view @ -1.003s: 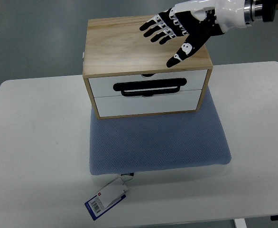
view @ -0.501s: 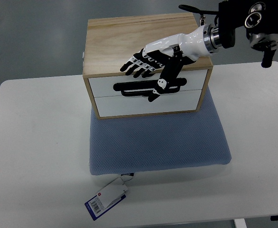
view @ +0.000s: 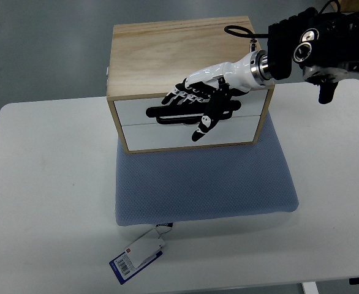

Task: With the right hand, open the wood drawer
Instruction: 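Curl the right hand's fingers around the upper drawer's black handle, then pull the upper drawer toward the robot with the right hand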

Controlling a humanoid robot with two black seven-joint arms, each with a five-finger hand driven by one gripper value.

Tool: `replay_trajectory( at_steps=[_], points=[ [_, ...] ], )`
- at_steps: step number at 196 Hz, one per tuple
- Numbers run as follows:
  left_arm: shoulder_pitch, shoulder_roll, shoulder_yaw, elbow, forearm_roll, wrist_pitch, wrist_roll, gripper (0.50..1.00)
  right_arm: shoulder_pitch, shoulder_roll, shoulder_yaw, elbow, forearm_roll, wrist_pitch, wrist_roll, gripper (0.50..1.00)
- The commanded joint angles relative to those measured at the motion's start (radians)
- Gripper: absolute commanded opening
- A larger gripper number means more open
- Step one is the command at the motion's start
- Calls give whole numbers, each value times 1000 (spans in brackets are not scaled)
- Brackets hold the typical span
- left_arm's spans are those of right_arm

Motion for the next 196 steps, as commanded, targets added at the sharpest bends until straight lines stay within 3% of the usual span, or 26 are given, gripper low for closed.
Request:
replay_trajectory(
  at_steps=[1, 196],
  points=[
    [0, 0, 0, 0, 1, 0, 0, 1000, -6, 3, -1, 0, -5, -4, 0, 930],
    [0, 0, 0, 0, -1, 0, 0, 1000, -38, -3, -18, 0, -45, 21, -13, 930]
  ],
)
